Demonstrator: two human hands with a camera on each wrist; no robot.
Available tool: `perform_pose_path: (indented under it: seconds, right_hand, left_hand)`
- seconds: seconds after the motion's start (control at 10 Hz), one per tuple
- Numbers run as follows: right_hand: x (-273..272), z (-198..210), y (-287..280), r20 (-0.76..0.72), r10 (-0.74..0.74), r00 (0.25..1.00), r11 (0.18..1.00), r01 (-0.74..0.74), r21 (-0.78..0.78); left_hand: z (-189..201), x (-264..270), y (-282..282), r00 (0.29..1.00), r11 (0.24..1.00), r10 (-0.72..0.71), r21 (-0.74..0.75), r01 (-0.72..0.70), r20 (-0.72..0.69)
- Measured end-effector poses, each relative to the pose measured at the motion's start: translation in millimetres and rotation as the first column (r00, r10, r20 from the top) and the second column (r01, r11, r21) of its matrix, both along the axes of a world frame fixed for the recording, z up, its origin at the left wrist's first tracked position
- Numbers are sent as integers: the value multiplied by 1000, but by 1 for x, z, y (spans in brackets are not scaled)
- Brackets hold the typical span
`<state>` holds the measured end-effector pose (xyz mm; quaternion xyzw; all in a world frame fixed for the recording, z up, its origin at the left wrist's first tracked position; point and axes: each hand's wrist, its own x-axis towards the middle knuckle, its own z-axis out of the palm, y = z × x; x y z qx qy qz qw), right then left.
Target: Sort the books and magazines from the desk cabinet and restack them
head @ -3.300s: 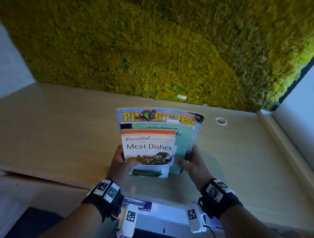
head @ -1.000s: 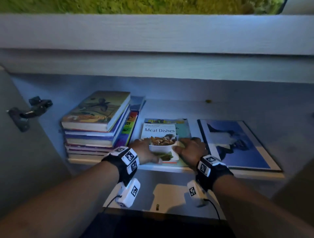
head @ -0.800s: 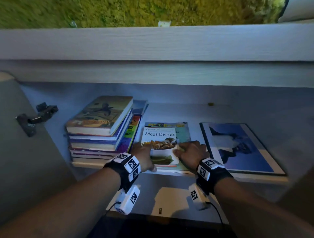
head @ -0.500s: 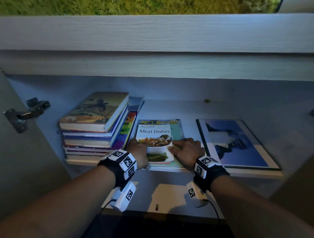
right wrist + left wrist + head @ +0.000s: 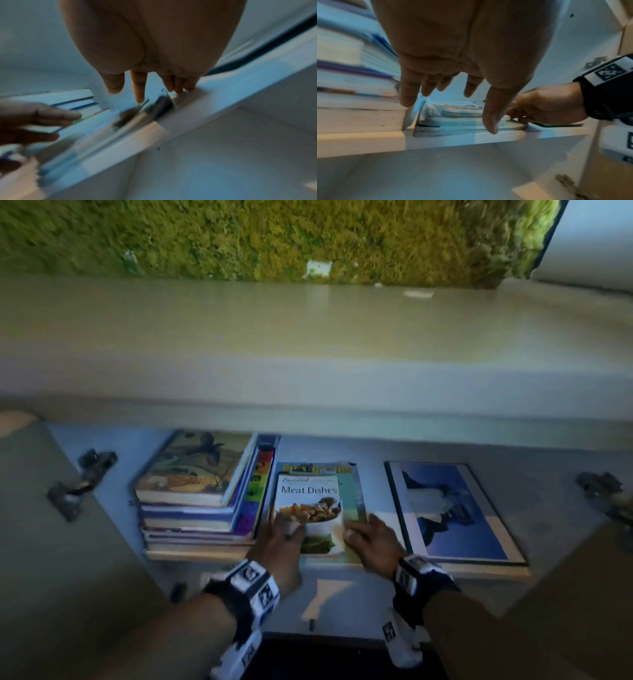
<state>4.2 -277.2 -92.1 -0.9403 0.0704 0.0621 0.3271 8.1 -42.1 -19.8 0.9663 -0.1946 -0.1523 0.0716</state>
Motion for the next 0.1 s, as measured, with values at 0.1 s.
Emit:
perform_pose_path:
  seconds: [0.1]
  right_hand:
    - [-27,0,2,-25,-21,999,942,28,336]
  left_hand:
    - [34,-36,43,990,1000,-29,-12,28,-136]
